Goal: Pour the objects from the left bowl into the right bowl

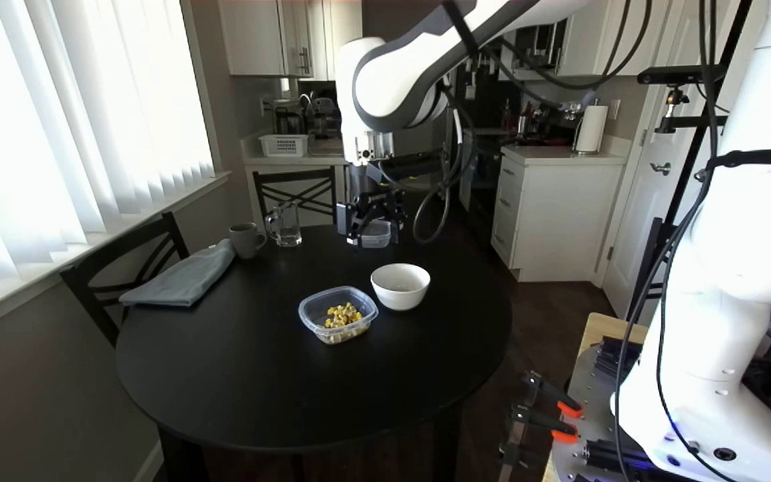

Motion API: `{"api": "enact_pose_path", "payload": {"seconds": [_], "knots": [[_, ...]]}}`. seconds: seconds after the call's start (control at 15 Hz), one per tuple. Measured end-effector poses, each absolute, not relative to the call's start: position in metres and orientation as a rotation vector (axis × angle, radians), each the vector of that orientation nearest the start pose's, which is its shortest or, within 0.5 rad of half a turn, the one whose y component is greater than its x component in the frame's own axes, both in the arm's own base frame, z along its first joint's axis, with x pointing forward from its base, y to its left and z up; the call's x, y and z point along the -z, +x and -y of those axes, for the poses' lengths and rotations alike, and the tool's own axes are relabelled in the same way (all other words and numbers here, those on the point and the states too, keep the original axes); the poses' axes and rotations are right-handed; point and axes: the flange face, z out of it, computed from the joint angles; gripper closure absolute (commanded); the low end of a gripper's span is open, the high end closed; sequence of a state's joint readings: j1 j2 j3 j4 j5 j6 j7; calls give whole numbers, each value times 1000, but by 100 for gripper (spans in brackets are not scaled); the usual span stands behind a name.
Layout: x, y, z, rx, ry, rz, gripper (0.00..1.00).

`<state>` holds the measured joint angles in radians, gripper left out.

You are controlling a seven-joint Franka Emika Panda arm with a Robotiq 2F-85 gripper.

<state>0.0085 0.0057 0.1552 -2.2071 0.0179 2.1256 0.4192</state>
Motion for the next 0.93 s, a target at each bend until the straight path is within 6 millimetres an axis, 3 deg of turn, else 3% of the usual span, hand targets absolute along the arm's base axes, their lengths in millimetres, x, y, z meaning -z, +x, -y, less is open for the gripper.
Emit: {"api": "enact_pose_path", "payload": {"seconds": [0.2,0.4,0.6,0.8,0.93], "knots": [[-352,522,-71,-227,-3104,-474,0],[-356,523,-72,-229,-3104,-471,0],[-356,524,-74,-228,-3105,-465,8],[-350,530,-68,-232,-3101,-484,2],[-339,546,-59,-220,-3090,-512,0]]}}
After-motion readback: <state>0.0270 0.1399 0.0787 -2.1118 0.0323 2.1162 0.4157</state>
